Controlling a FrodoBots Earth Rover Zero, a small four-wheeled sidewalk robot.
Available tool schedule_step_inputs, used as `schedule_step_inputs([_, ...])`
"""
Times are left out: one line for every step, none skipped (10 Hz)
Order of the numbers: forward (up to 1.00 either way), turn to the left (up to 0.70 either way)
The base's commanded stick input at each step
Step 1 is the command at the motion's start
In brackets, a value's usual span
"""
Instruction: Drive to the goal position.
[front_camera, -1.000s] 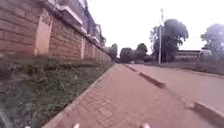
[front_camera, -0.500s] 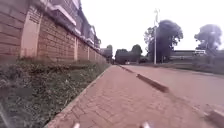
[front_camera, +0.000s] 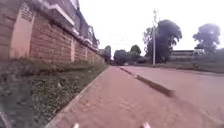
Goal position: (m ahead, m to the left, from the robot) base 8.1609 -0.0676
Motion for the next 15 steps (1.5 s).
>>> schedule_step_inputs([0.7, 0.0])
schedule_step_inputs([0.7, 0.0])
schedule_step_inputs([0.7, 0.0])
schedule_step_inputs([0.7, 0.0])
schedule_step_inputs([0.7, 0.0])
schedule_step_inputs([0.7, 0.0])
schedule_step_inputs([0.7, 0.0])
schedule_step_inputs([0.7, 0.0])
schedule_step_inputs([0.7, 0.0])
schedule_step_inputs([0.7, 0.0])
schedule_step_inputs([0.7, 0.0])
schedule_step_inputs([0.7, 0.0])
schedule_step_inputs([0.7, 0.0])
schedule_step_inputs([0.7, 0.0])
schedule_step_inputs([0.7, 0.0])
